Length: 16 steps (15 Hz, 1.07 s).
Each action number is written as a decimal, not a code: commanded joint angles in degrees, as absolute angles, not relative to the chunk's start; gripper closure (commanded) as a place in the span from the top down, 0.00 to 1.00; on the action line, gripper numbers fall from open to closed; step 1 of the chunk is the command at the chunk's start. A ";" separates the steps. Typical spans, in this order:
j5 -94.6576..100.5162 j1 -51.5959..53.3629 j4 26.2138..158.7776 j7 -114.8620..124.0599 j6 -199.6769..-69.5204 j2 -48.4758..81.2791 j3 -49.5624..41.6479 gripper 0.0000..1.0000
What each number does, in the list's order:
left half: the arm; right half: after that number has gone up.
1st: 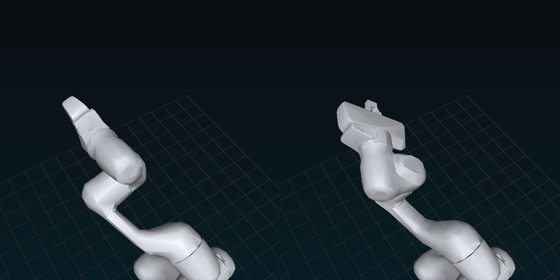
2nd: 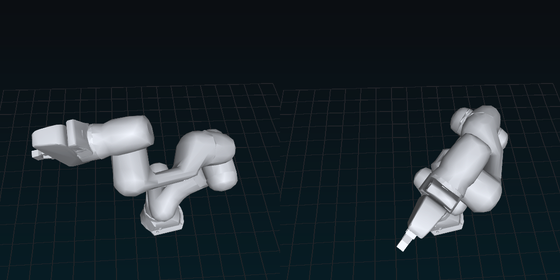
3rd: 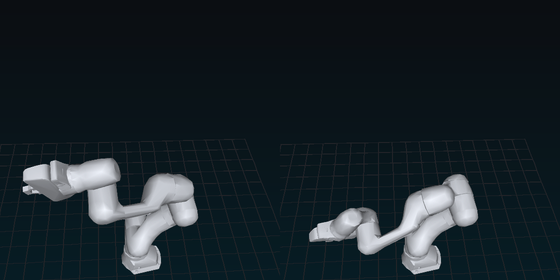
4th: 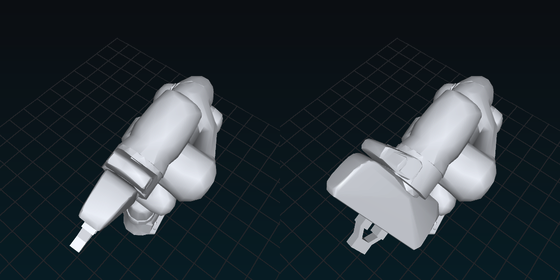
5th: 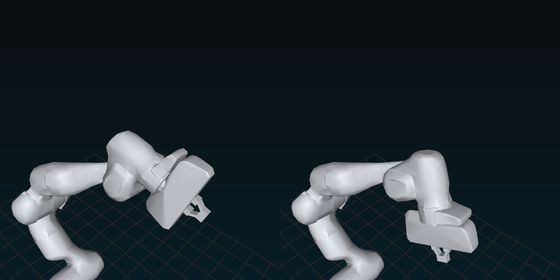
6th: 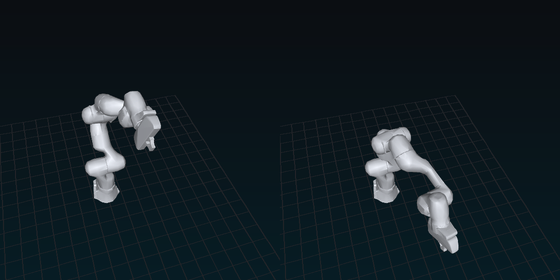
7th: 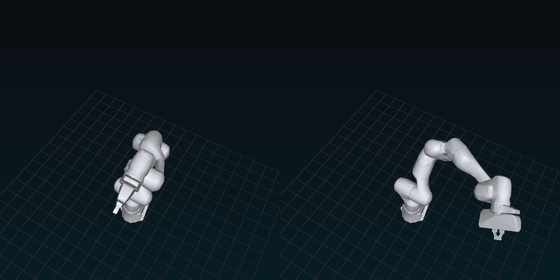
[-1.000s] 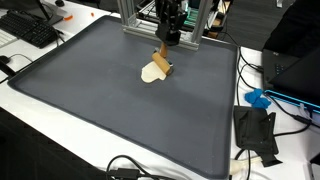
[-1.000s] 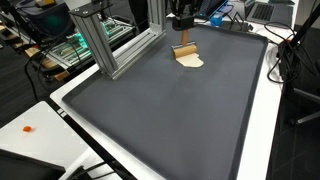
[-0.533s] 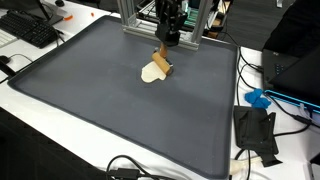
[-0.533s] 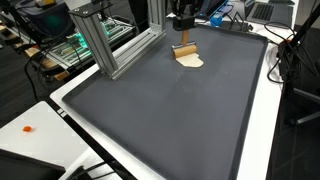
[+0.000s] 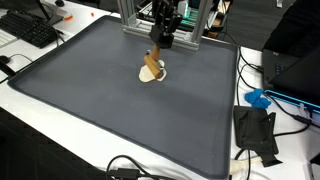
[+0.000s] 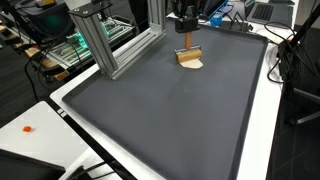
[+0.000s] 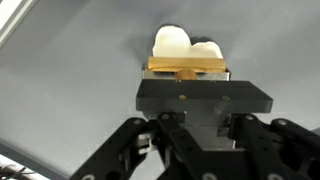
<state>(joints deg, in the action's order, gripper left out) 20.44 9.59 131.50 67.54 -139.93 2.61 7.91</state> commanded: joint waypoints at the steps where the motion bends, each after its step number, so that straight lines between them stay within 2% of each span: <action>1: 26.79 9.09 133.33 74.11 -143.76 6.24 6.41 0.22; 7: 26.40 9.25 133.36 75.63 -144.04 6.49 6.15 0.22; 16: 8.36 9.50 134.32 55.67 -137.98 3.89 7.83 0.22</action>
